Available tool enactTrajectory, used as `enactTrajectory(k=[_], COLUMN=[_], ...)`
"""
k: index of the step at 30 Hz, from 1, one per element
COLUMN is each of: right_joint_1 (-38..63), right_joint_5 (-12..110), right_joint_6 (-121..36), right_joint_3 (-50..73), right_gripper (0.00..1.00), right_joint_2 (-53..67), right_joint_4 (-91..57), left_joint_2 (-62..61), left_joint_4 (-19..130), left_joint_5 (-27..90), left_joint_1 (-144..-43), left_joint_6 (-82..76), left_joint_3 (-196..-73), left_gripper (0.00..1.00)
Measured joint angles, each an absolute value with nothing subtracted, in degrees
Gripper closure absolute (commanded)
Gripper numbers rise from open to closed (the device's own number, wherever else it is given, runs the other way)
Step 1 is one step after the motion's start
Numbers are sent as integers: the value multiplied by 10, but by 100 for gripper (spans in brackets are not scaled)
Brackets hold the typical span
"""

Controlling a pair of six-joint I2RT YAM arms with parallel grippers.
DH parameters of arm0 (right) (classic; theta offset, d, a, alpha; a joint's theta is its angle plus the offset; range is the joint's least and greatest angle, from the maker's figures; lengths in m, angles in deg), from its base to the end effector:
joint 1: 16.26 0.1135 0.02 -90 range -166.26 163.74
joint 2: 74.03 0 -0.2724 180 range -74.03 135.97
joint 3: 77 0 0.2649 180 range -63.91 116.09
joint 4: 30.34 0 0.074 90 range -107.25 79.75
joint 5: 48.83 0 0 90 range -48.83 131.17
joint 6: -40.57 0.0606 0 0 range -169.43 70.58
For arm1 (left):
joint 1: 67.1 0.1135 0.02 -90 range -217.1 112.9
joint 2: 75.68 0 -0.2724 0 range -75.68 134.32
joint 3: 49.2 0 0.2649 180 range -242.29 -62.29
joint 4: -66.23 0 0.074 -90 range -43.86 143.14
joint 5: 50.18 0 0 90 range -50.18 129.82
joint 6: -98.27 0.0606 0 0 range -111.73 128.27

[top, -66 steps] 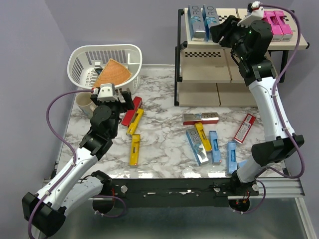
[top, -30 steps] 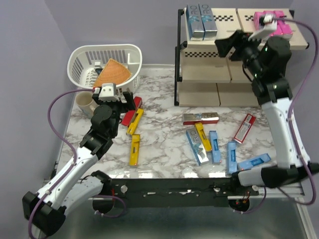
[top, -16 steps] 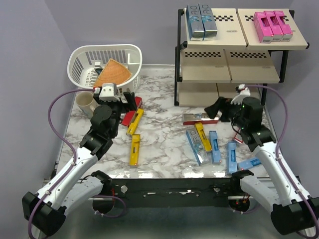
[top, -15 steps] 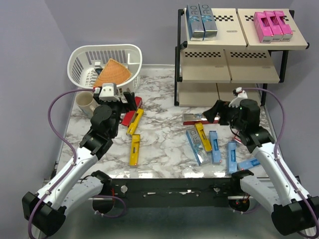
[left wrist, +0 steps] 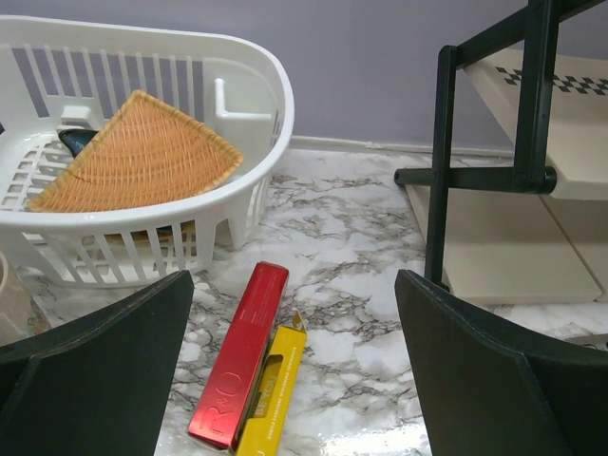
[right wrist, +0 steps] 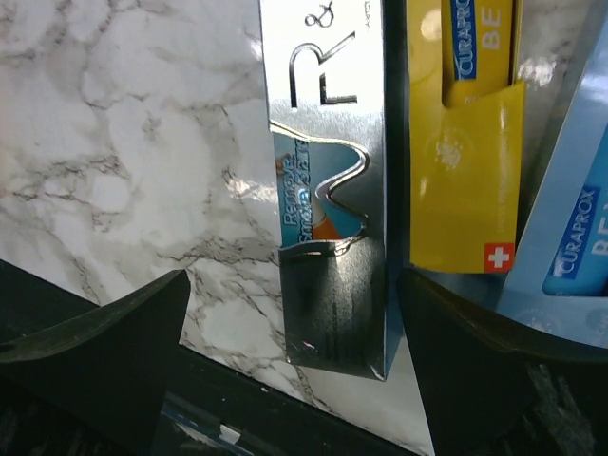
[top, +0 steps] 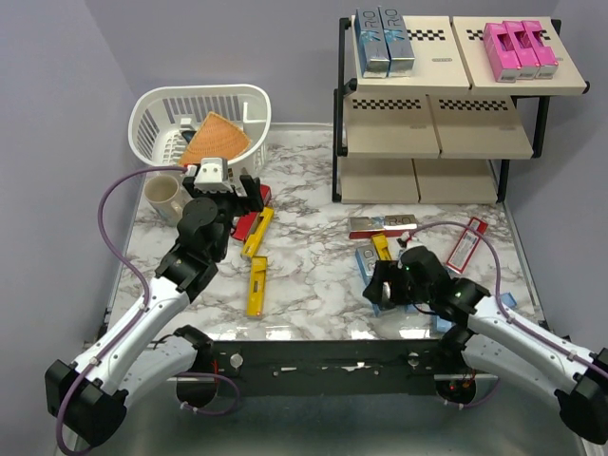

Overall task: Place and organize the toothpastes onto the shelf
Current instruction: Move the toothpaste to the center of the board.

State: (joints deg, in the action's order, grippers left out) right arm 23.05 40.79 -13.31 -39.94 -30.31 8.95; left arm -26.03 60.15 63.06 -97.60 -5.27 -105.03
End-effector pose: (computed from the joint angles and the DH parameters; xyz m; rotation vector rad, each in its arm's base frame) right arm 0.1394 0.1136 0.1743 -0.0652 2.4617 0.6029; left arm 0.2161 -0.0995 0.3498 -0.0869 1.5739 -0.2855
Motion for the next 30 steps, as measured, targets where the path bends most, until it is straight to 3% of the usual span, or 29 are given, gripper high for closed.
enactTrajectory(k=[5, 8, 14, 15, 16, 21, 25, 30], right_joint_1=[295, 333, 420, 441, 458, 514, 537, 545], right_joint_5=[353, 327, 268, 257, 250, 204, 183, 177], right_joint_6=[-89, -80, -73, -74, -74, -80, -106, -143], right_joint_3=[-403, -403, -352, -333, -320, -238, -185, -197], right_gripper=[1, 7, 30, 41, 45, 58, 55, 39], right_joint_2=[-249, -203, -85, -57, -33, 87, 157, 162], right_joint_4=[99, 93, 61, 59, 56, 34, -6, -57], left_joint_2=[-254, -252, -251, -251, -251, -251, -251, -251], left_joint_4=[599, 595, 590, 590, 590, 588, 588, 586], left_joint_5=[628, 626, 622, 622, 622, 621, 621, 621], left_joint_1=[-976, -976, -976, -976, -977, -979, -979, -980], left_joint_6=[-53, -53, -53, -53, -53, -52, -51, -50], left_joint_3=[-1050, -1051, -1051, -1051, -1051, -1054, -1057, -1057], left_gripper=[1, 1, 1, 1, 1, 1, 1, 1])
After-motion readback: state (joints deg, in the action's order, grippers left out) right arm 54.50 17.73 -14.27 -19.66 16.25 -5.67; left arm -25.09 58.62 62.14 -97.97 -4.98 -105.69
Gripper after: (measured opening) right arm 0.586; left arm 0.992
